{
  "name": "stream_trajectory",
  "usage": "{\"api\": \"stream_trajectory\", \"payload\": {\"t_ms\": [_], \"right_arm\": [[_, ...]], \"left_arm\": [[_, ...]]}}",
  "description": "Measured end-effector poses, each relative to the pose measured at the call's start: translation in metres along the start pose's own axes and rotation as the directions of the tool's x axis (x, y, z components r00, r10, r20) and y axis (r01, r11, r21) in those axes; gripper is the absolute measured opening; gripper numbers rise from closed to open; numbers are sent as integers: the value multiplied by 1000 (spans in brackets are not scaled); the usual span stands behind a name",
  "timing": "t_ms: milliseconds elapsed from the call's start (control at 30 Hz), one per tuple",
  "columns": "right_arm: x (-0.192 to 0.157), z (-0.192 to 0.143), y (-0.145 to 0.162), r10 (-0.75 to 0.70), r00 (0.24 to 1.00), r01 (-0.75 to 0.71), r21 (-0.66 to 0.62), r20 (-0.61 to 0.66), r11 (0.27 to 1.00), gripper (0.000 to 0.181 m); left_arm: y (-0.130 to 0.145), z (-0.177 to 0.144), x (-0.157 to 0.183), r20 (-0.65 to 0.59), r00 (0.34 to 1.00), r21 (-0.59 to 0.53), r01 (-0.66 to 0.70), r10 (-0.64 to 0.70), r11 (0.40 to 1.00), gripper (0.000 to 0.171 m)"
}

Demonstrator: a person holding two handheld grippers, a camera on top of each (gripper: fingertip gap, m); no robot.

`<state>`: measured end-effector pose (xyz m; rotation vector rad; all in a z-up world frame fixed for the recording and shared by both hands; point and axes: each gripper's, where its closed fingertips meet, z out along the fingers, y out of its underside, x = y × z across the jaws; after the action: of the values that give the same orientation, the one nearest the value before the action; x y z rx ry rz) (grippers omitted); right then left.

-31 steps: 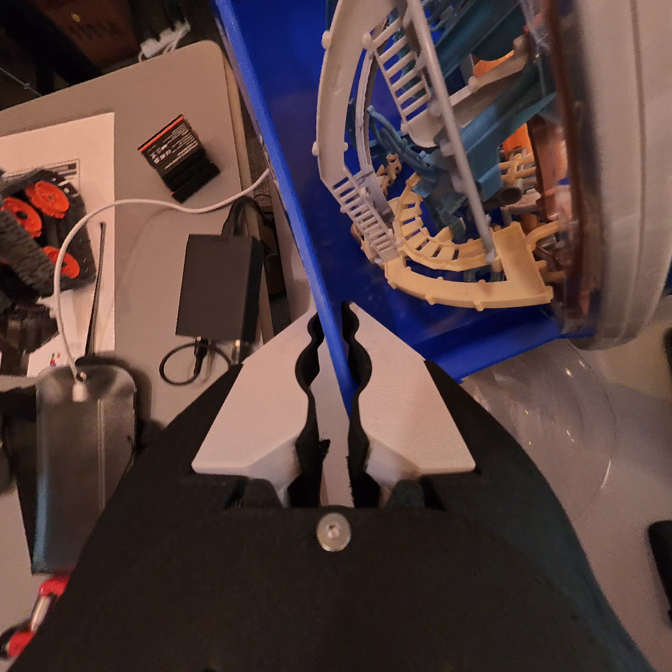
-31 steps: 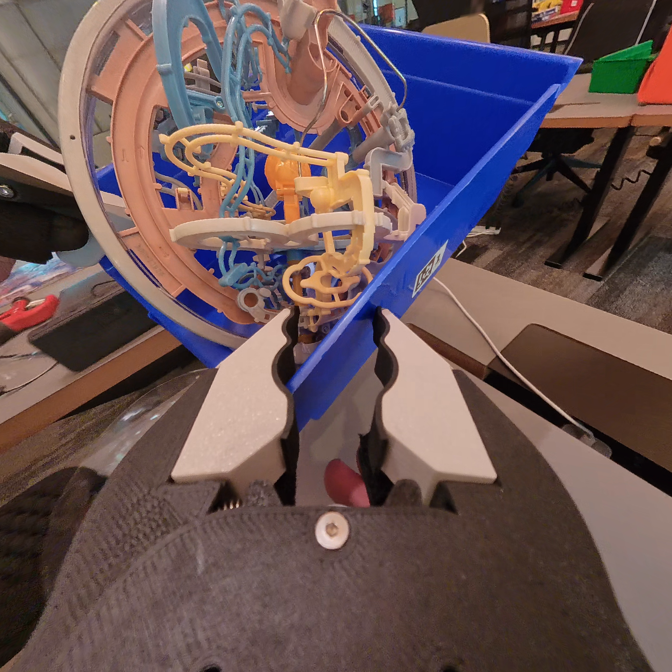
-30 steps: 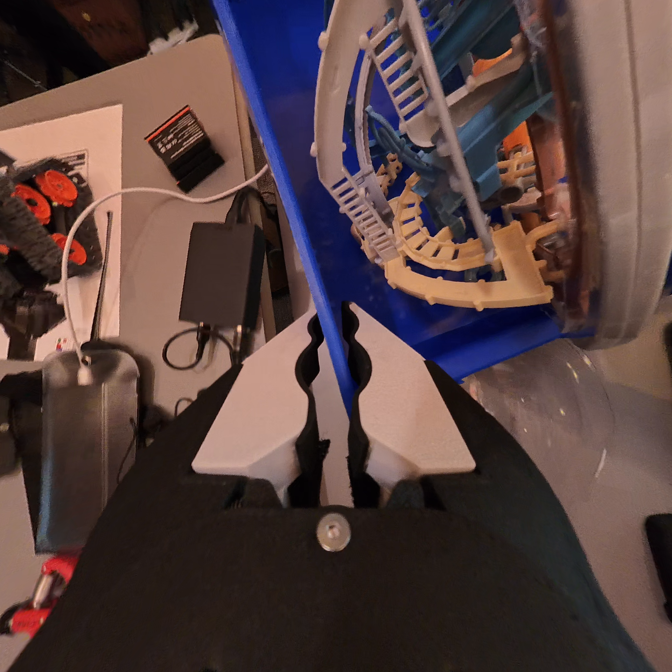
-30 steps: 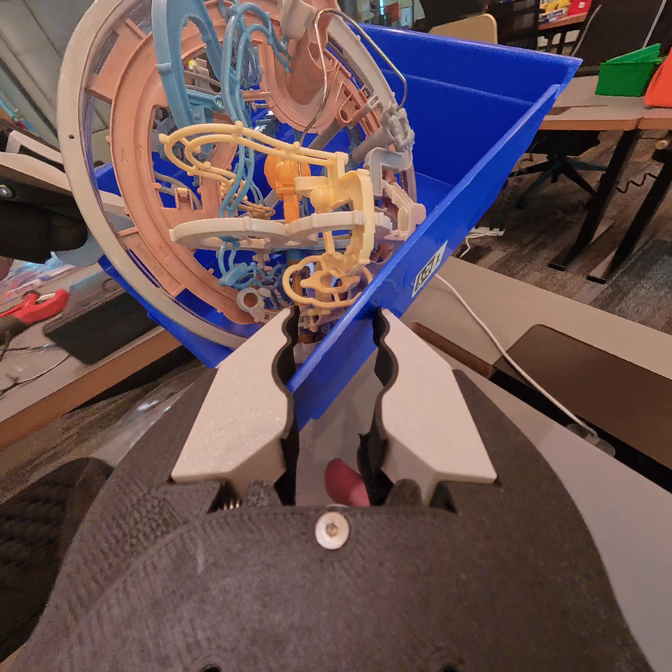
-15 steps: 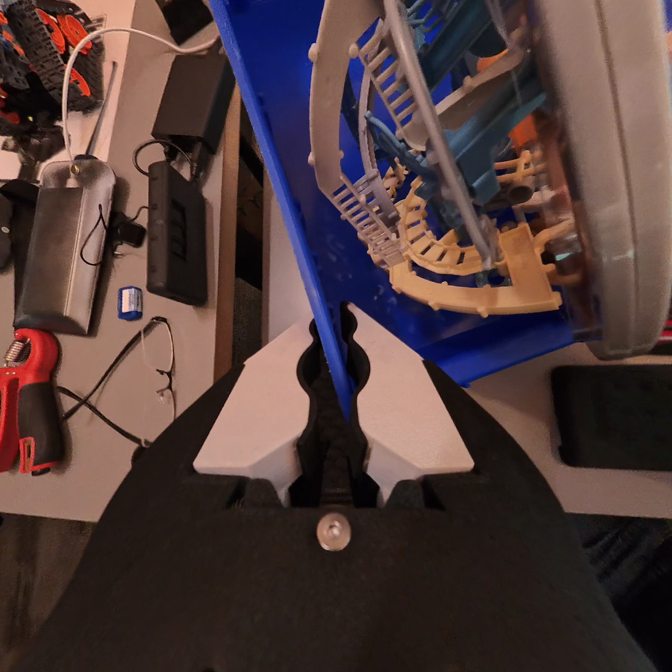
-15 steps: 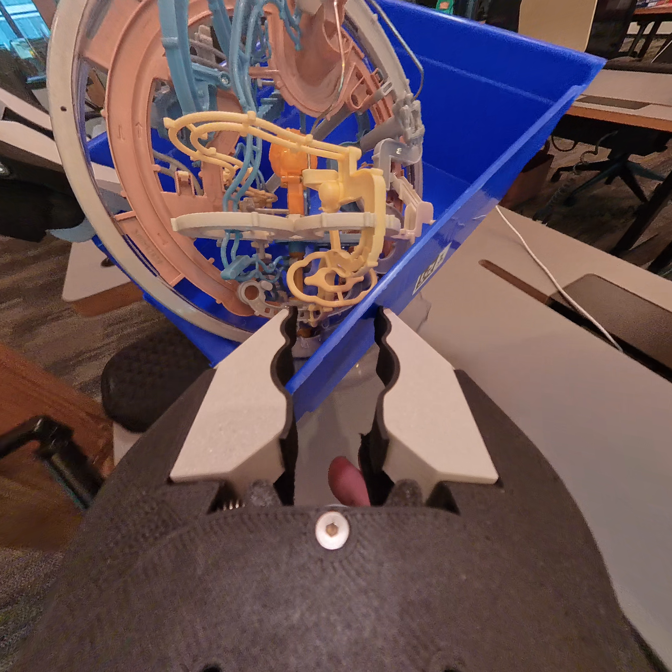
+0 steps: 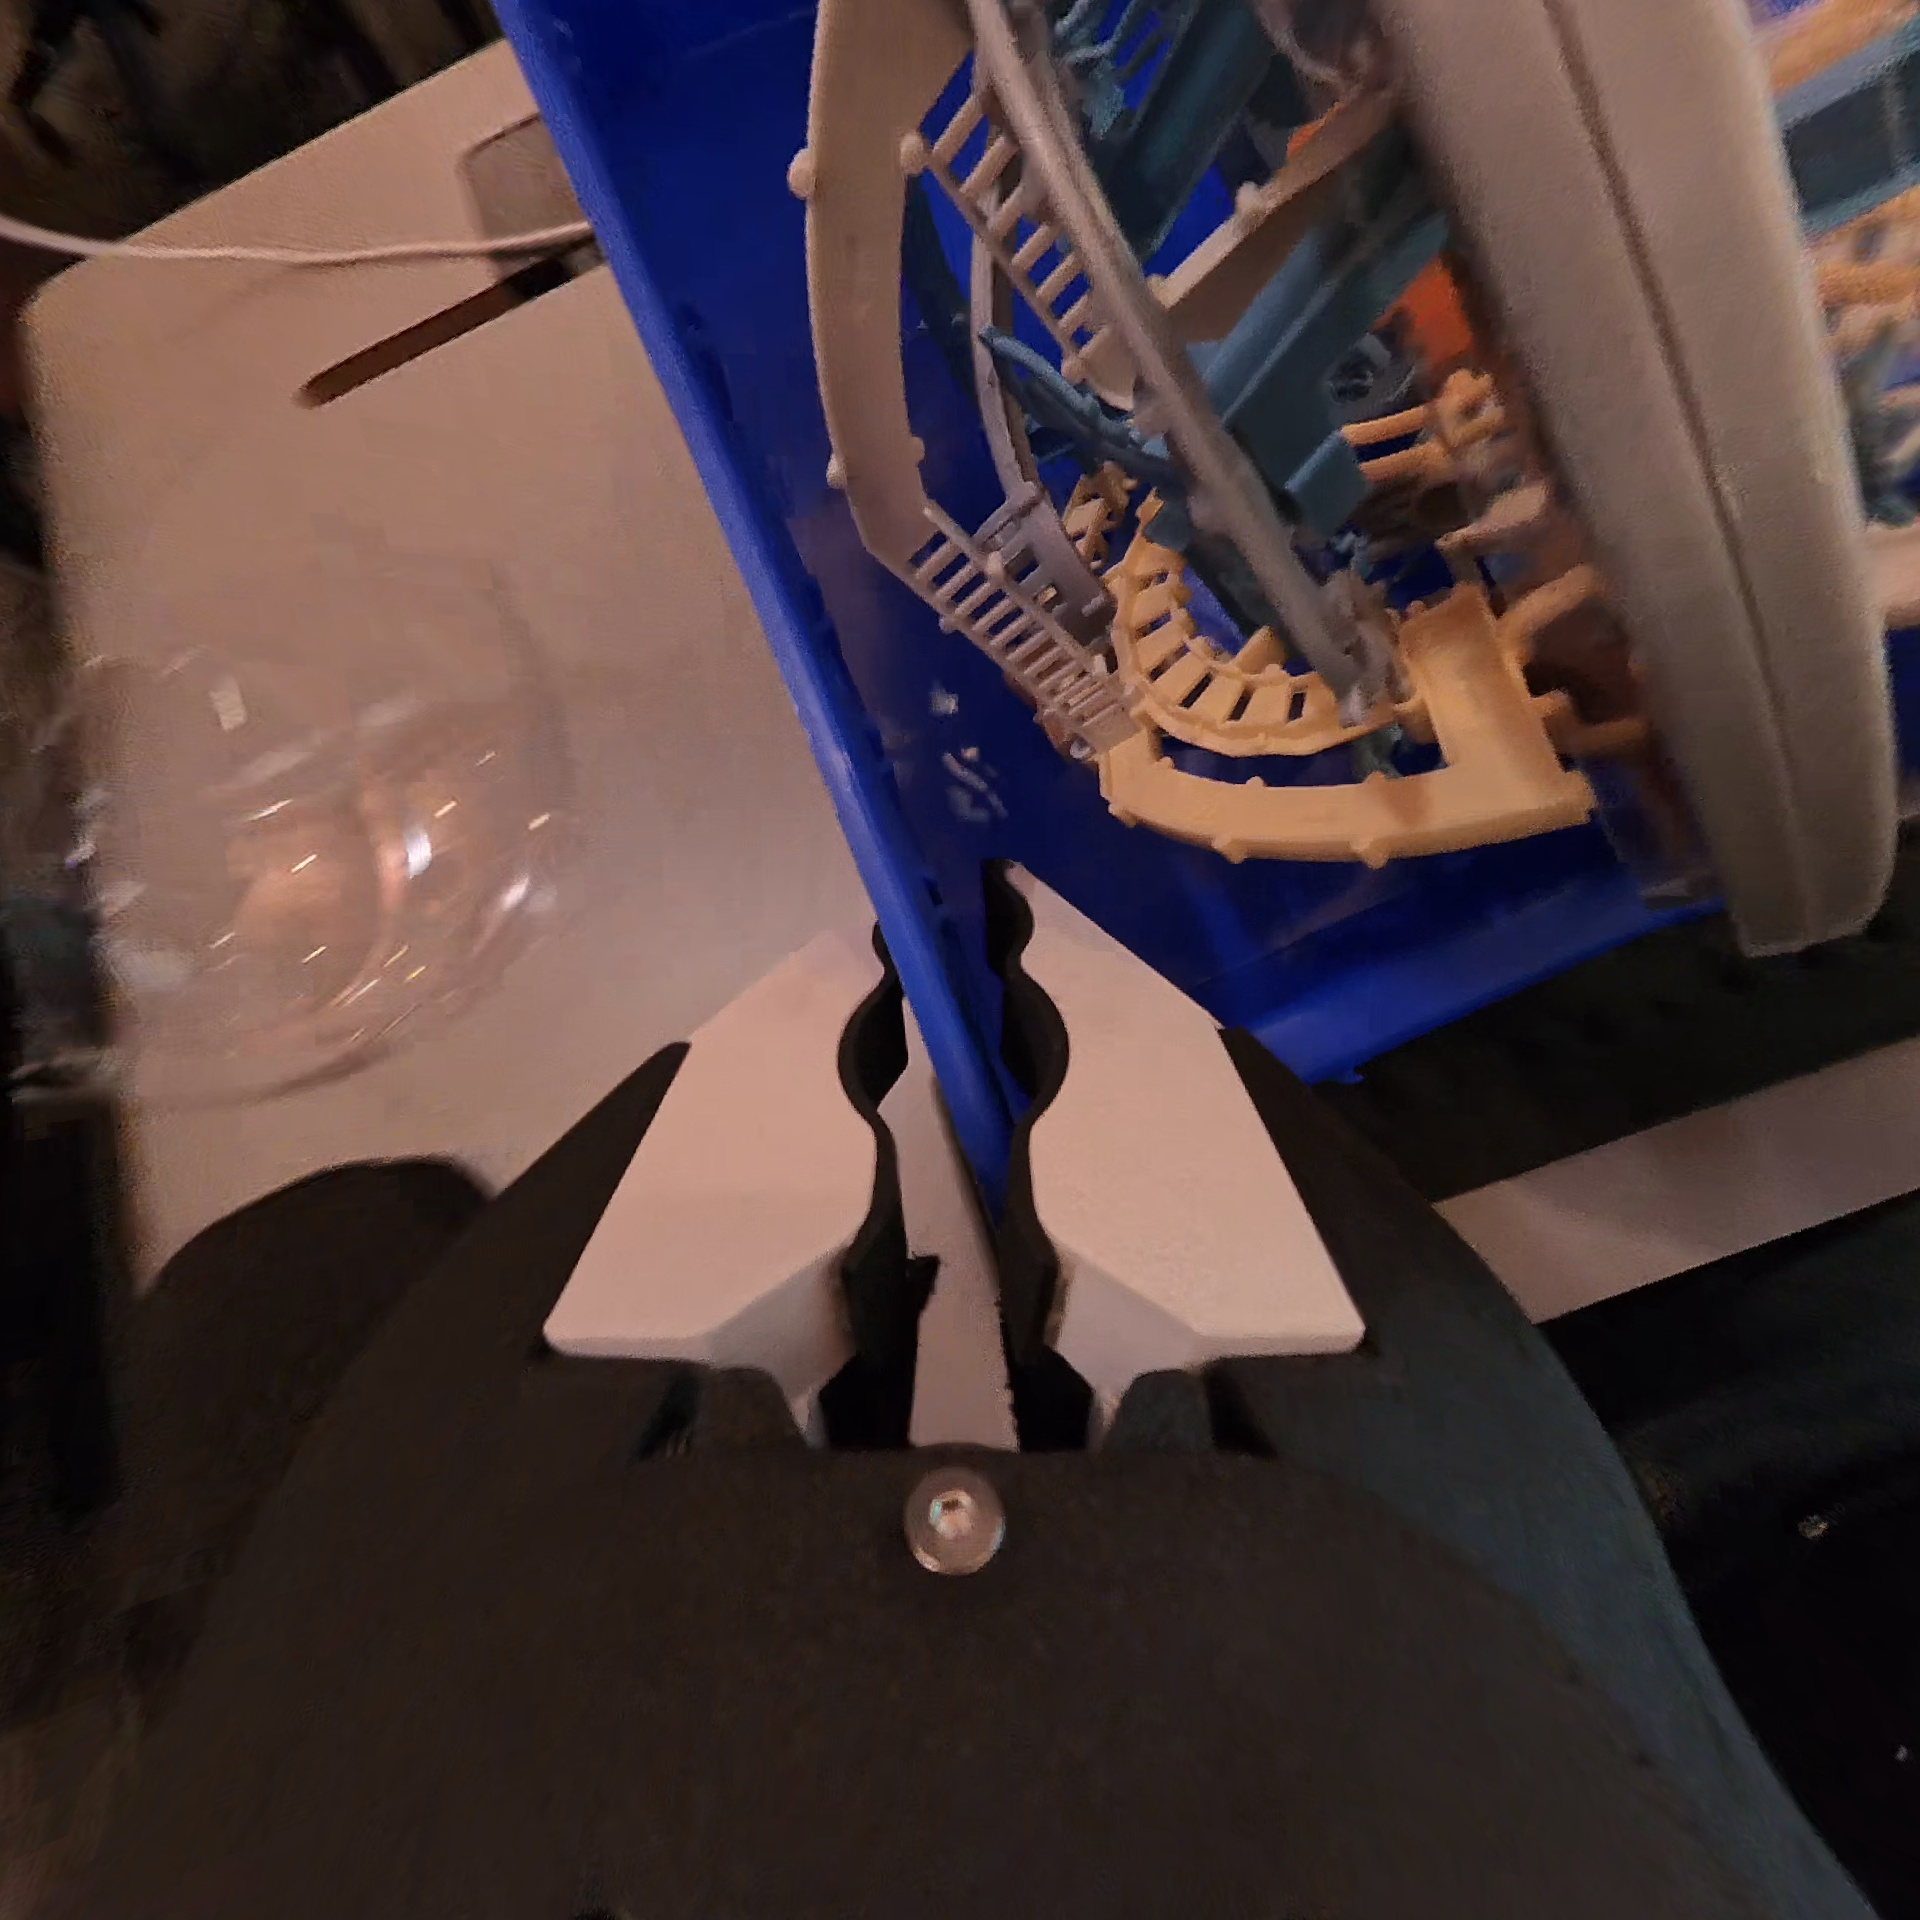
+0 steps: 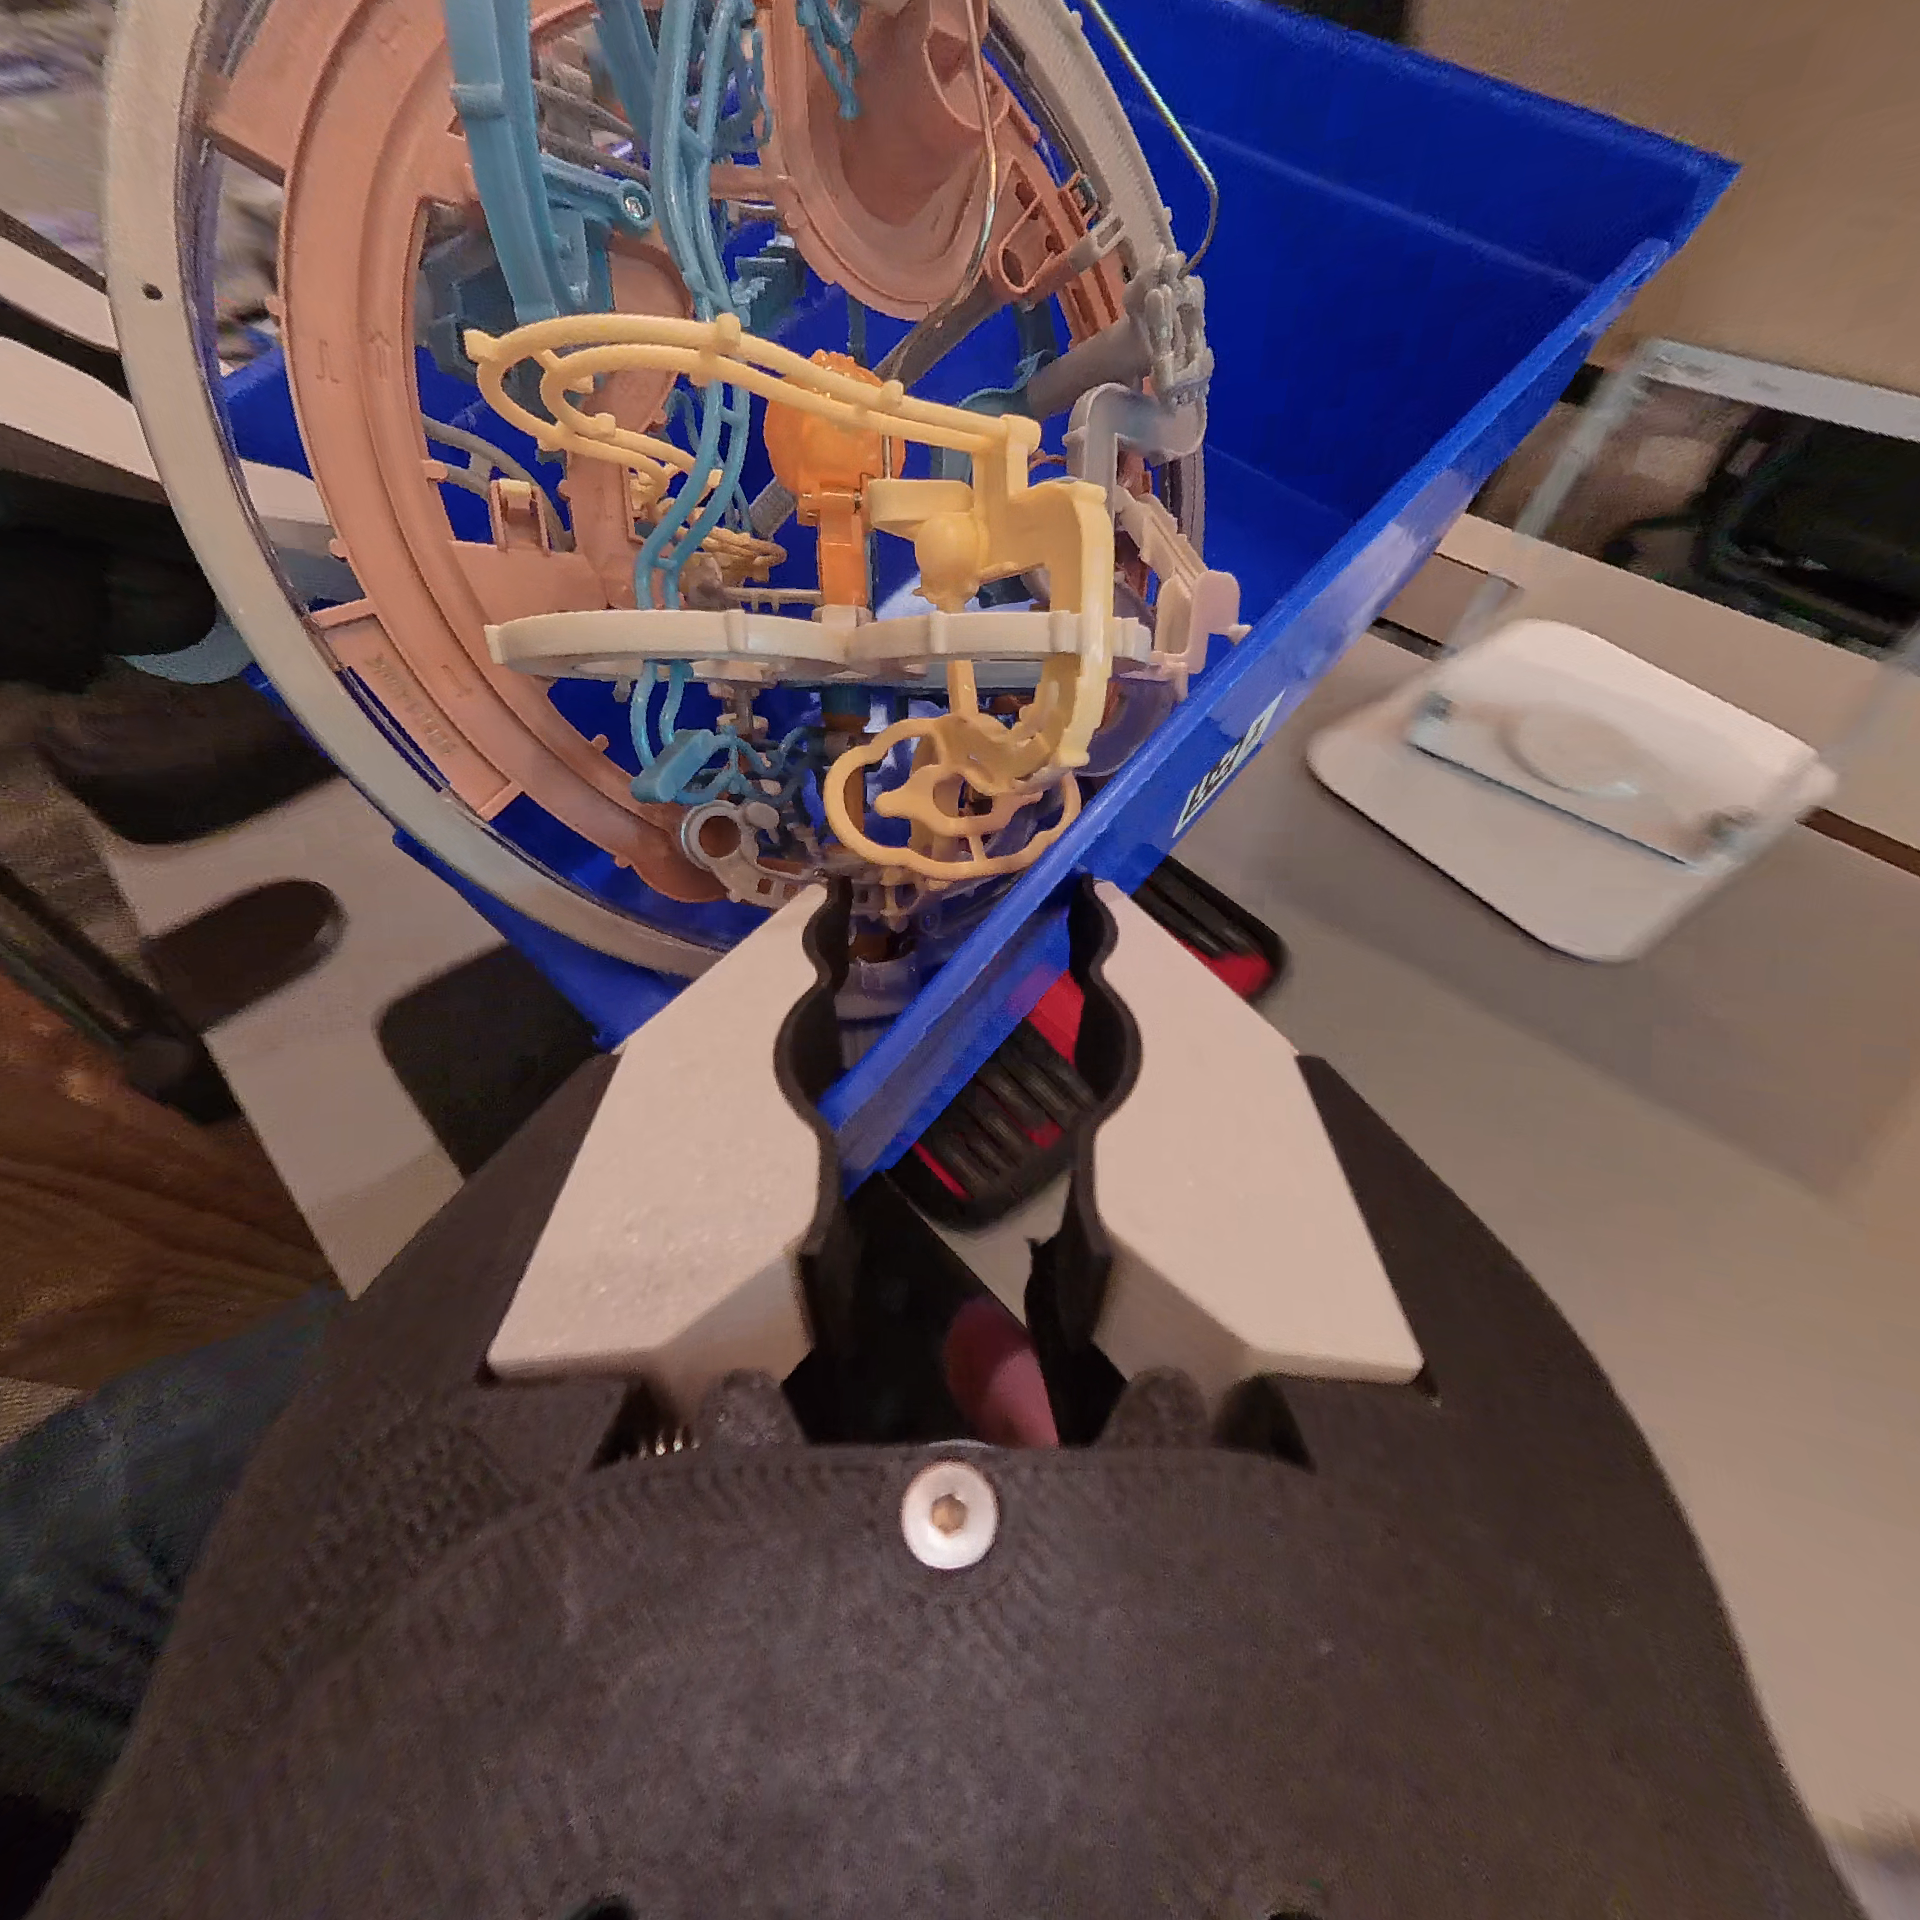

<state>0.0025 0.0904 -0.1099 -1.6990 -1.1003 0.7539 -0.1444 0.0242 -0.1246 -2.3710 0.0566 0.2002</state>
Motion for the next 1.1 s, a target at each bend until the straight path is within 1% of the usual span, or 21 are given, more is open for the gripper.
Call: {"api": "stream_trajectory", "payload": {"t_ms": [100, 167, 300, 400, 467, 500, 600, 633, 700, 733, 767, 800, 867, 900, 933, 1000, 1067, 1100], "right_arm": [[53, -34, 20, 35, 996, -37, -29, -80, 999, 40], [89, -52, 37, 36, 991, -45, -64, -131, 997, 41], [160, -71, 69, 53, 981, -77, -122, -188, 990, 41], [205, -77, 84, 55, 974, -89, -151, -220, 984, 39], [226, -78, 93, 62, 974, -98, -156, -217, 983, 38], [234, -77, 99, 67, 976, -103, -168, -207, 980, 39], [241, -72, 125, 89, 982, -127, -229, -169, 965, 39], [242, -70, 132, 96, 983, -131, -235, -157, 963, 40], [244, -70, 131, 110, 987, -131, -195, -116, 972, 41], [245, -71, 129, 113, 989, -130, -187, -98, 974, 42], [248, -75, 124, 108, 990, -123, -165, -95, 979, 48], [252, -80, 119, 106, 989, -120, -148, -101, 982, 57], [262, -96, 106, 91, 988, -106, -117, -122, 987, 72], [269, -105, 92, 66, 988, -77, -79, -139, 994, 73], [276, -113, 76, 35, 988, -43, -47, -153, 998, 71], [293, -120, 37, -12, 987, 16, 25, -161, 1000, 74], [314, -115, -1, -47, 986, 61, 79, -162, 995, 88], [323, -110, -16, -51, 986, 64, 83, -156, 994, 85]], "left_arm": [[-25, 38, 57, -122, 992, 7, -22, 23, 1000, 11], [-40, 67, 92, -167, 985, 1, -50, 50, 999, 11], [-66, 126, 154, -261, 964, -27, -69, 60, 997, 12], [-76, 158, 191, -313, 948, -62, -87, 63, 994, 15], [-76, 173, 207, -334, 940, -88, -100, 65, 991, 17], [-78, 177, 212, -341, 938, -83, -98, 64, 992, 18], [-76, 185, 214, -341, 936, -104, -129, 86, 986, 20], [-77, 184, 216, -358, 929, -95, -136, 94, 986, 22], [-74, 180, 219, -409, 907, -86, -150, 103, 985, 30], [-73, 175, 221, -441, 892, -73, -146, 100, 987, 39], [-73, 169, 220, -465, 880, -60, -135, 92, 989, 59], [-73, 160, 215, -487, 869, -41, -125, 89, 991, 68], [-78, 137, 192, -482, 870, 29, -105, 106, 994, 81], [-87, 124, 174, -459, 880, 91, -86, 118, 992, 82], [-99, 112, 152, -429, 896, 147, -56, 114, 988, 82], [-123, 100, 104, -347, 931, 218, -34, 110, 975, 92], [-158, 98, 49, -245, 965, 315, -14, 96, 949, 115], [-175, 98, 21, -189, 978, 356, -18, 91, 934, 126]]}}
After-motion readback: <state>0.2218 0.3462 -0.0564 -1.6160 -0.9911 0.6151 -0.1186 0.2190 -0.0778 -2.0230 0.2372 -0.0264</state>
